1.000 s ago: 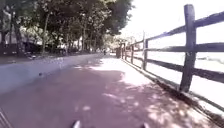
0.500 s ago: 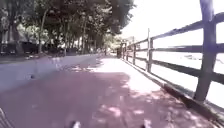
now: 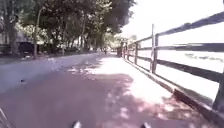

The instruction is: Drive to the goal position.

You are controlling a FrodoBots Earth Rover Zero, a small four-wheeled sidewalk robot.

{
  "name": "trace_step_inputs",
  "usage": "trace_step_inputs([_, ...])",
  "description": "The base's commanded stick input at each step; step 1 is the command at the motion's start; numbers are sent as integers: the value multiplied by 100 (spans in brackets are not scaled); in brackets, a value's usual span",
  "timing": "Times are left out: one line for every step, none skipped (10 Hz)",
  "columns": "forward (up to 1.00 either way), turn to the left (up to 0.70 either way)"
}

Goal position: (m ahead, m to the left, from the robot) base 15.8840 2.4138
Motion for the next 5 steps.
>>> trace_step_inputs([70,0])
trace_step_inputs([70,0])
trace_step_inputs([70,0])
trace_step_inputs([70,0])
trace_step_inputs([70,0])
